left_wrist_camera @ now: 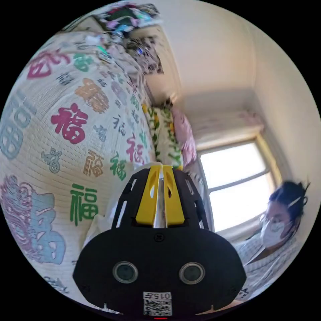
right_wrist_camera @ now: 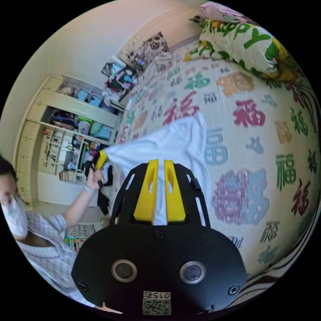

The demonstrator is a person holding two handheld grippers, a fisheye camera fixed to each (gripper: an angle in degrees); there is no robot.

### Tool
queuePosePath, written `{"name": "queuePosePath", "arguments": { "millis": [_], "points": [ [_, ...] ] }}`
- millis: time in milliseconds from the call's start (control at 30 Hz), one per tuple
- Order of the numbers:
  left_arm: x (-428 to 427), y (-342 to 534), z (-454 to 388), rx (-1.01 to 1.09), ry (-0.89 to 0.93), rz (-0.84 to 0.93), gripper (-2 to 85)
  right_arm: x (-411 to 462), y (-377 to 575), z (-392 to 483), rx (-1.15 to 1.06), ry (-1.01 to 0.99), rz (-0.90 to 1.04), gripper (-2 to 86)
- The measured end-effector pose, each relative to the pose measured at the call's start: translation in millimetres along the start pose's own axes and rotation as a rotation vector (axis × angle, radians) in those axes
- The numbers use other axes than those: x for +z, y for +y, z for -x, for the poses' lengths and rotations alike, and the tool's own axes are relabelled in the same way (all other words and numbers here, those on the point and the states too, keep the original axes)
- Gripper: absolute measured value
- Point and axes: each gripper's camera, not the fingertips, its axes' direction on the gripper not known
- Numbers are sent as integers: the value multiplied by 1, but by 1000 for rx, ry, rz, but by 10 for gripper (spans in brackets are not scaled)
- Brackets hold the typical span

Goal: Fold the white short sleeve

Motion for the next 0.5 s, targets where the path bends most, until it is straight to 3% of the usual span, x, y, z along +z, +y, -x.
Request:
{"name": "queuePosePath", "arguments": {
  "millis": [33, 100, 233, 367, 500],
  "points": [
    [-12, -2, 26, -68, 48, -98, 51, 6, 36, -6, 10, 67, 61, 48],
    [-26, 1, 54, -180, 3, -98, 105, 15, 91, -21, 72, 167, 158, 67],
    [-59, 63, 66, -157, -216, 168, 121, 24, 195, -60, 293, 279, 323, 108],
    [-97, 171, 83, -377, -443, 345, 144, 34, 240, -67, 353, 222, 418, 99],
    [-99, 225, 101, -464, -437, 379, 144, 27, 248, -64, 345, 316, 453, 68]
  ]
}}
